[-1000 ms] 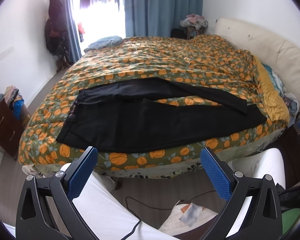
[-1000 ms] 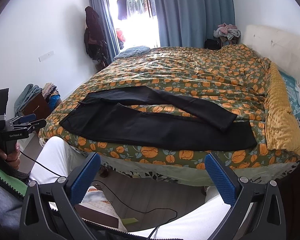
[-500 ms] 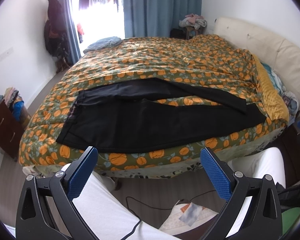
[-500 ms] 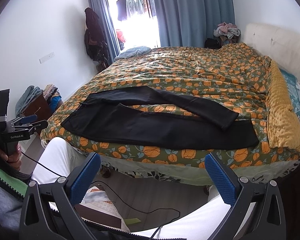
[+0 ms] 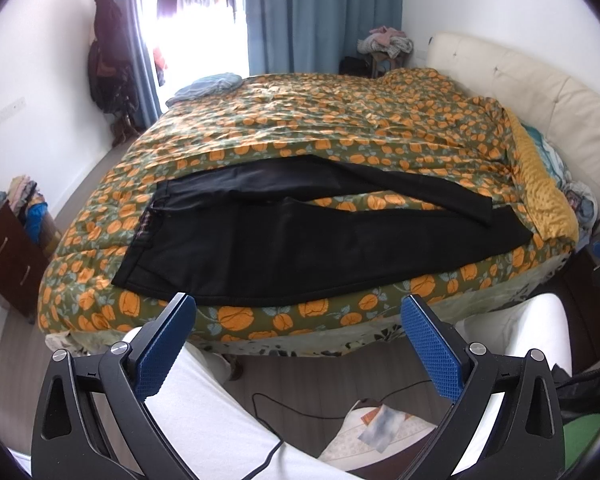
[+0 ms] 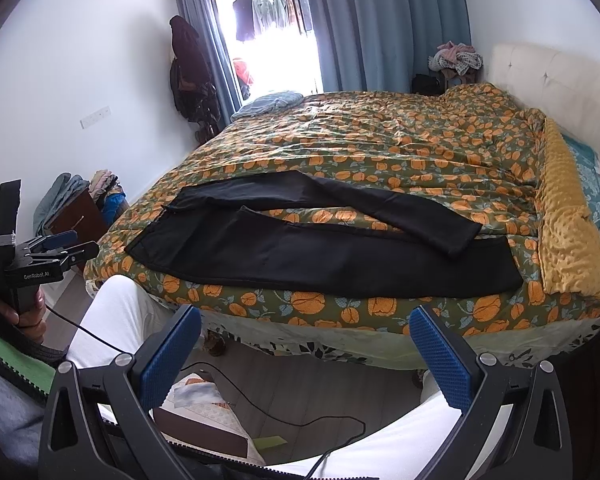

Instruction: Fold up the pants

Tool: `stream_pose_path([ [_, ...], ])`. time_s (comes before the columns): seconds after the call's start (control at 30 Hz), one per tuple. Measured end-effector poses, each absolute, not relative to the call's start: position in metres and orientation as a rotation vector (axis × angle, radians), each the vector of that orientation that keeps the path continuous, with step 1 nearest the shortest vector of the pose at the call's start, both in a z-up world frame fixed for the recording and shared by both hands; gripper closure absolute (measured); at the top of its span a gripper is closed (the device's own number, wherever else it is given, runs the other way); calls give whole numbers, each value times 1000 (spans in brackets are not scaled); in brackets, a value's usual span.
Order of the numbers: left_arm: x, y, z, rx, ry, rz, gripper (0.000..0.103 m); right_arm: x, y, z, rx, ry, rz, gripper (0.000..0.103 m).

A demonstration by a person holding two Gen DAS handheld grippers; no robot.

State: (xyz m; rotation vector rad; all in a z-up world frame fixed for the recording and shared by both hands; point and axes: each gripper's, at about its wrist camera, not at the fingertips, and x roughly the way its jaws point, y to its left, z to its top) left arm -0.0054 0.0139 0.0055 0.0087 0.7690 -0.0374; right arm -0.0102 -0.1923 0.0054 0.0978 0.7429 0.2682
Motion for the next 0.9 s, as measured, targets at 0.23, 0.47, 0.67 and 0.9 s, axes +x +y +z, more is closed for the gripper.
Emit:
stream_pose_path([
  [0.23,-5,13,5,12,768,-36,1,-10,-190,6,103,744,270,0],
  [0.47,26,11,23,36,649,-4,1,7,-190,0,81,719,247,0],
  [0.67,56,2,23,-11,645,-38,1,73,-202,-15,-78,606,202,0],
  [0.9,69,9,-17,-29,790,-1,1,206,-280,-127,-308,861,64,51],
])
